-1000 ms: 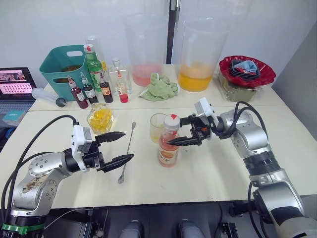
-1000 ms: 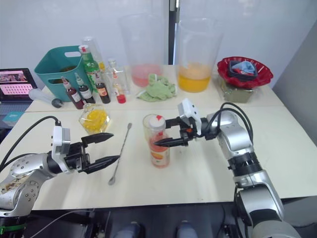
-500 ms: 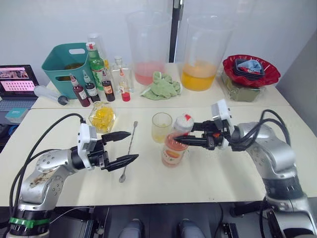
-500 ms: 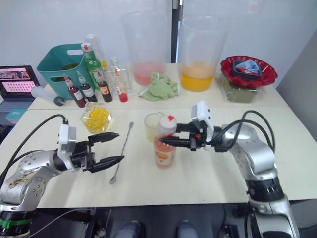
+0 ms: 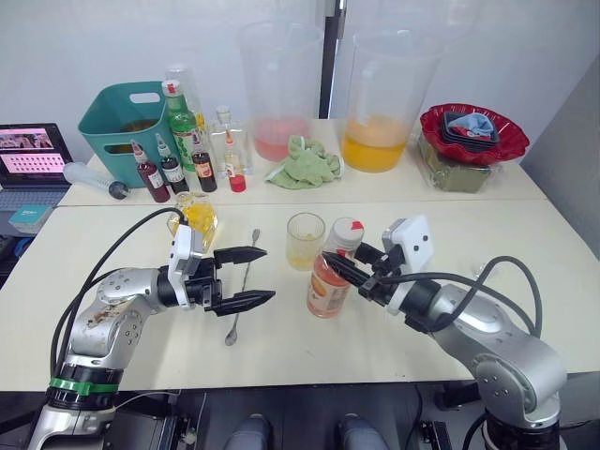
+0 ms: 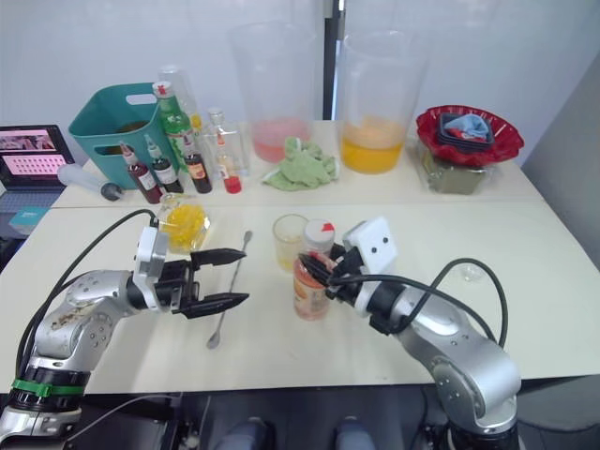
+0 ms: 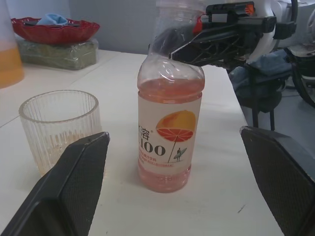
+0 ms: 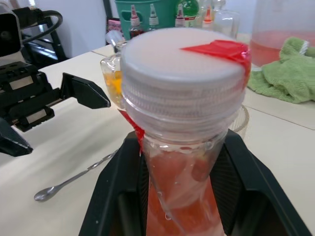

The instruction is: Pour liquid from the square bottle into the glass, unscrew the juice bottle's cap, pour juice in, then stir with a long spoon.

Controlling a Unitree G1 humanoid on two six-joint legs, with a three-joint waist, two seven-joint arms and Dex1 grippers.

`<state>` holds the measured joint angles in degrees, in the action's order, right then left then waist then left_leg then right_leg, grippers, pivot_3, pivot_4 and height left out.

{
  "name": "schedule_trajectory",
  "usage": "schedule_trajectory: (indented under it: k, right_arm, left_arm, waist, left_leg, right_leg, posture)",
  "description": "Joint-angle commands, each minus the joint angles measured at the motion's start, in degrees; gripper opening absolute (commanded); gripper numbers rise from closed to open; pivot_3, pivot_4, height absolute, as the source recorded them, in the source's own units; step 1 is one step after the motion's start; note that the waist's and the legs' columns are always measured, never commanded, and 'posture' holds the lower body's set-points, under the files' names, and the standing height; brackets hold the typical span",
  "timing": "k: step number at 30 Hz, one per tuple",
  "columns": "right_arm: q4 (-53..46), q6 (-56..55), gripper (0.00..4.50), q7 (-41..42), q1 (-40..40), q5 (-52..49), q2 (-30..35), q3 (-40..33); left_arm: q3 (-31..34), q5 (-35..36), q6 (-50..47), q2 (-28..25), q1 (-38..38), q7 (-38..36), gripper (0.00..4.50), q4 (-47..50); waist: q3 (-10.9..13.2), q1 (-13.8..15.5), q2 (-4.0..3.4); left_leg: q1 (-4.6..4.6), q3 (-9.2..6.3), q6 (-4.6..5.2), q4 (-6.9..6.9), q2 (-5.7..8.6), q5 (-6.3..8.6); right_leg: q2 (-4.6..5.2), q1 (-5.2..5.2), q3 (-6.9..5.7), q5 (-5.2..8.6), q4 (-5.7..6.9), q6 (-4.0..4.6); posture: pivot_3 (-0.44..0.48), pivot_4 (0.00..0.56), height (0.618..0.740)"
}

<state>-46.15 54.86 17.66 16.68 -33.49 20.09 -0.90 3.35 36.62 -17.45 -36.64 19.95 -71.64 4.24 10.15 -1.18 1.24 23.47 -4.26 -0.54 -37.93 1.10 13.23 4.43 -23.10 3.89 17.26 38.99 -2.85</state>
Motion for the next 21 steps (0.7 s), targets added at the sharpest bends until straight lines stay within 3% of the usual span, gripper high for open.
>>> schedule_trajectory:
  k: [1, 4, 8, 10, 13, 21]
  right_arm:
    - [-3.0, 1.2, 2.25, -1.3, 0.4, -2.9, -0.5, -1.0]
    - [-1.3, 1.1, 3.33, 1.7, 2.2, -5.4, 2.6, -3.2]
    - [4.4, -1.9, 4.48, 14.3, 5.9, -8.0, 13.4, -5.4]
    - [8.1, -5.9, 4.48, 23.3, 7.0, -7.5, 18.9, -4.3]
    - [14.6, -12.5, 4.48, 32.1, 8.5, -5.8, 22.2, -2.9]
    - [34.1, -27.4, 4.48, 48.8, 17.7, -0.4, 20.3, 3.2]
  left_arm:
    - [0.5, -0.2, 0.9, -0.1, 1.1, -1.2, 4.5, -0.1]
    - [0.8, -0.6, 1.2, -0.2, 1.2, -1.7, 4.5, -0.6]
    - [1.8, -0.3, 1.4, -0.2, 0.3, -1.3, 4.5, 0.1]
    - [2.3, -0.2, 1.6, -0.3, -0.4, -0.8, 4.5, 0.9]
    - [3.2, 0.0, 1.5, -0.6, -1.7, 0.0, 4.5, 2.4]
    - [6.7, 1.2, 0.0, -2.1, -5.6, 2.4, 4.5, 7.5]
  waist:
    - [0.0, -0.1, 0.0]
    - [0.0, -0.2, 0.0]
    - [0.0, -0.3, 0.0]
    - [0.0, -0.3, 0.0]
    - [0.0, -0.4, 0.0]
    - [0.0, -1.3, 0.01]
  left_leg:
    - [-0.02, 0.0, 0.0, 0.0, 0.0, 0.0]
    - [-0.01, 0.0, 0.0, 0.0, -0.01, 0.0]
    - [-0.07, 0.01, 0.03, 0.0, 0.0, -0.01]
    - [-0.15, 0.02, 0.04, 0.0, 0.01, -0.02]
    - [-0.27, 0.0, 0.07, 0.0, -0.04, 0.0]
    - [-0.37, -0.01, 0.07, 0.0, -0.08, 0.0]
  right_leg:
    - [0.0, 0.01, 0.0, 0.0, 0.0, 0.0]
    - [-0.01, 0.02, 0.0, 0.0, -0.01, 0.0]
    - [-0.01, 0.13, -0.01, 0.0, -0.06, 0.0]
    - [-0.02, 0.26, -0.06, 0.01, -0.14, -0.01]
    - [-0.06, 0.49, -0.15, 0.01, -0.31, -0.01]
    - [-0.03, 0.64, -0.15, 0.01, -0.43, -0.01]
  posture:
    - [0.0, 0.15, 0.74]
    - [0.0, 0.15, 0.74]
    - [0.0, 0.15, 0.74]
    - [0.0, 0.15, 0.74]
    - [0.0, 0.15, 0.74]
    - [0.0, 0.15, 0.74]
